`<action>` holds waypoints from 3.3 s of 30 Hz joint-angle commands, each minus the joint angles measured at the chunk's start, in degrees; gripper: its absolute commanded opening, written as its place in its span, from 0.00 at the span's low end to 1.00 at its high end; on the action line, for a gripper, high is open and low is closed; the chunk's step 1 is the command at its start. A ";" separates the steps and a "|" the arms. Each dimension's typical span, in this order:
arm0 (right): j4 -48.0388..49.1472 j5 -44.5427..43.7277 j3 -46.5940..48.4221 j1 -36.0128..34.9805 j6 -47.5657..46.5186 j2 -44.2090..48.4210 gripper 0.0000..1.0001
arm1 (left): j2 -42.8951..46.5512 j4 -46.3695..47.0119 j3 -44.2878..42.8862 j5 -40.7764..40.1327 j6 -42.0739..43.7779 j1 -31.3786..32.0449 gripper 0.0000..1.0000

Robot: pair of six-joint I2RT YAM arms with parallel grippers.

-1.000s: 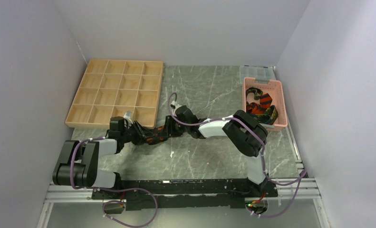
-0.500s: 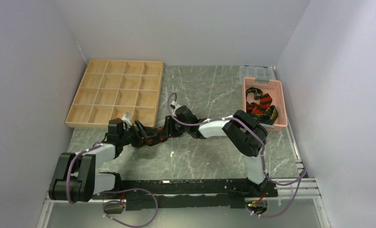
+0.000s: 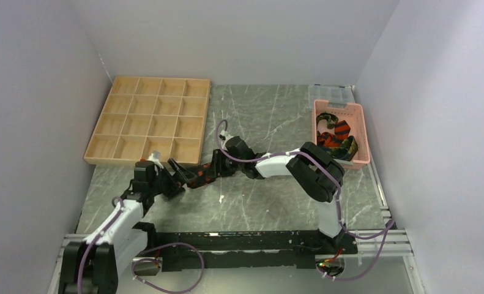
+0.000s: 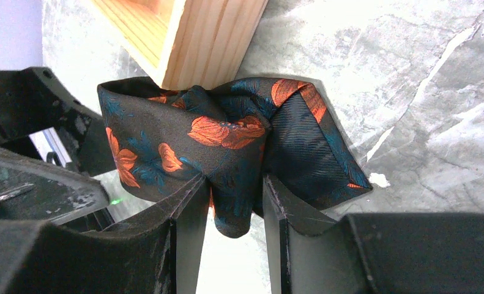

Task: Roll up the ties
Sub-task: Roll the tie at the center of the board.

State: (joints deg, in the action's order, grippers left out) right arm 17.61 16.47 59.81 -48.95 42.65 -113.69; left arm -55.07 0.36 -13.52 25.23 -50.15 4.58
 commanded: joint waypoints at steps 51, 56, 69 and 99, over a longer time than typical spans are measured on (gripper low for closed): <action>-11.26 -26.79 5.46 -12.94 -7.77 -0.61 0.09 | 18.04 -17.78 -1.90 -9.96 -1.65 0.00 0.92; -11.28 -26.60 7.01 -12.99 -7.78 -1.42 0.09 | 16.27 -15.57 -1.73 -9.67 -1.40 0.03 0.92; -8.31 -18.18 -8.54 -10.34 -9.70 17.23 0.22 | 16.52 -5.78 -0.53 -10.85 -6.09 -0.08 0.94; -6.54 -1.20 4.51 -0.25 -5.15 2.16 0.33 | -8.22 9.69 -1.92 0.92 -1.34 -0.17 0.92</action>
State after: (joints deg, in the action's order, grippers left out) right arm 9.52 15.53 62.94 -49.71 37.58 -110.72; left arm -61.80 8.80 -13.82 25.21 -54.54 4.56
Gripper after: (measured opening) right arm 0.333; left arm 0.931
